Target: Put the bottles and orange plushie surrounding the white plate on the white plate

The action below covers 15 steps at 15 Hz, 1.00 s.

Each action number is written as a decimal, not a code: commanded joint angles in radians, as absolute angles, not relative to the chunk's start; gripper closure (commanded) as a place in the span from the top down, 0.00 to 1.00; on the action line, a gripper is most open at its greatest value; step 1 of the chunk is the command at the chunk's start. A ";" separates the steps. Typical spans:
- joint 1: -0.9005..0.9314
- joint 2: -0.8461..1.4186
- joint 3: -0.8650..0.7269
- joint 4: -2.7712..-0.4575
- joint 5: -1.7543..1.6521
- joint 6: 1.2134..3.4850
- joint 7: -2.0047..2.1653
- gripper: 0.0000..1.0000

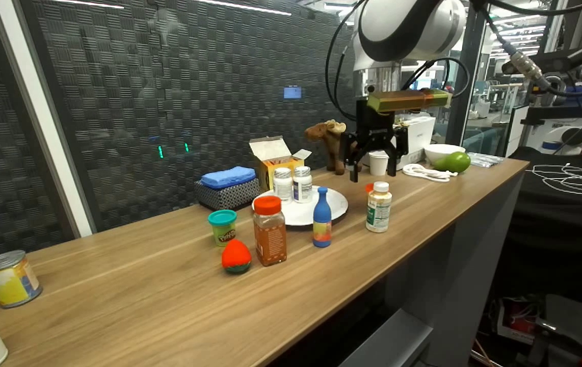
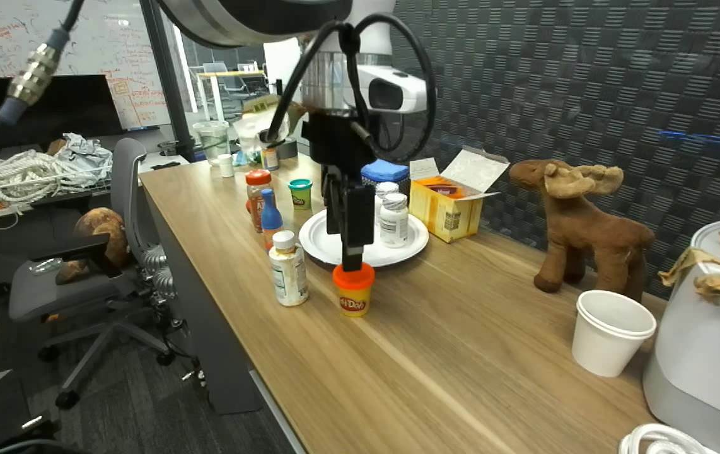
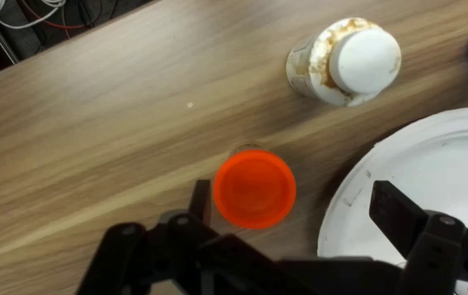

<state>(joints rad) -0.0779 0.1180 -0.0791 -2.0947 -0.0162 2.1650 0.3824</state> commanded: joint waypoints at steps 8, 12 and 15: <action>-0.074 0.082 -0.100 -2.171 -0.045 2.209 0.428 1.00; -0.077 0.089 -0.101 -2.160 -0.030 2.253 0.376 1.00; -0.082 0.097 -0.098 -2.155 0.009 2.260 0.337 1.00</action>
<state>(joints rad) -0.0779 0.1144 -0.0966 -2.1457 -0.0250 2.2367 0.3882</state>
